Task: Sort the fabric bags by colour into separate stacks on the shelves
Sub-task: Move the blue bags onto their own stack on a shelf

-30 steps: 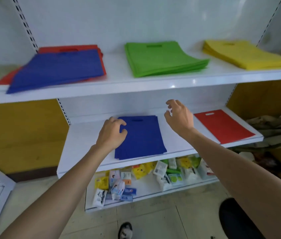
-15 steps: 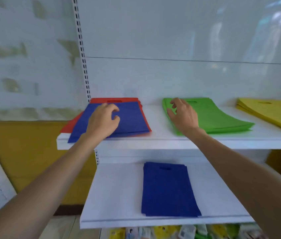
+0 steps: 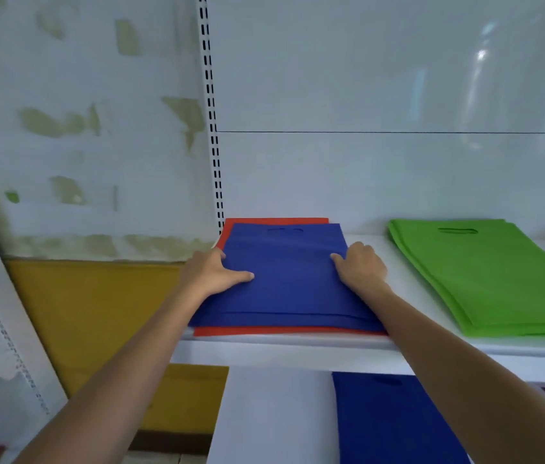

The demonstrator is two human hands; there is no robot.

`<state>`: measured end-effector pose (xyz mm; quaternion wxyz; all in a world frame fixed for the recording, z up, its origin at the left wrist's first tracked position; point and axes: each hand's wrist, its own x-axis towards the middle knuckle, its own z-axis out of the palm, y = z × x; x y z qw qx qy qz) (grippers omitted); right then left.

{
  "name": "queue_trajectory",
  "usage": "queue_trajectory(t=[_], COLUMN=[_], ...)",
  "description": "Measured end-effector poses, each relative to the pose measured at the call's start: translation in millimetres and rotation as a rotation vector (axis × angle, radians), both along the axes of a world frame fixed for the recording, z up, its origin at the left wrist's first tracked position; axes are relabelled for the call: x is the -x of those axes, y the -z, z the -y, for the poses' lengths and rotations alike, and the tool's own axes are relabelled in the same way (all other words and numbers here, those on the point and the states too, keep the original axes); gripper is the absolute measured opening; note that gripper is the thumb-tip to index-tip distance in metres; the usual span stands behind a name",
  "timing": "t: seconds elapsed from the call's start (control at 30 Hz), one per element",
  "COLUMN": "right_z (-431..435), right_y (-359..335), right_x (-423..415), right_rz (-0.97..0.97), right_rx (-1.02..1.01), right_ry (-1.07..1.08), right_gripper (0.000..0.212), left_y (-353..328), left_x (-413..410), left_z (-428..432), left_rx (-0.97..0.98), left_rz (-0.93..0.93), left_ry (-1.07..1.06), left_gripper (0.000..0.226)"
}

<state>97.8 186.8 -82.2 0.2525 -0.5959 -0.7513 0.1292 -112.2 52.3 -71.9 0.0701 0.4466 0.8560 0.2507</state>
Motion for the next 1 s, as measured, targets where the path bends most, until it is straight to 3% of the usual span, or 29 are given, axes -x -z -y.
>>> queue_trajectory(t=[0.23, 0.4, 0.47, 0.57, 0.77, 0.9, 1.0], right_z=[-20.8, -22.0, -22.4, -21.5, -13.4, -17.9, -20.6], right_y=[5.6, 9.4, 10.1, 9.7, 5.0, 8.4, 10.8], right_x=[-2.5, -2.8, -4.1, -5.1, -5.0, -5.9, -6.0], right_rz=[-0.322, -0.366, -0.365, -0.365, -0.454, -0.441, -0.419], right_rx=[0.046, 0.037, 0.008, -0.044, -0.226, -0.14, -0.036], right_ry=[0.072, 0.032, 0.012, 0.006, -0.045, -0.043, -0.023], right_gripper=[0.036, 0.04, 0.045, 0.042, 0.023, 0.021, 0.024], left_y=[12.2, 16.5, 17.1, 17.2, 18.0, 20.7, 20.5], left_x=[10.9, 15.5, 11.7, 7.0, 7.0, 8.3, 9.9], left_z=[-15.4, -18.0, -16.0, -11.8, -7.1, -8.6, -12.7], left_rx=[-0.189, -0.247, -0.323, -0.368, -0.506, -0.427, -0.303], left_rz=[-0.077, -0.087, -0.103, -0.201, -0.31, -0.22, -0.143], left_ry=[-0.046, -0.068, -0.066, -0.09, -0.047, -0.022, -0.015], left_gripper=[0.021, 0.036, 0.01, 0.021, 0.017, 0.012, 0.024])
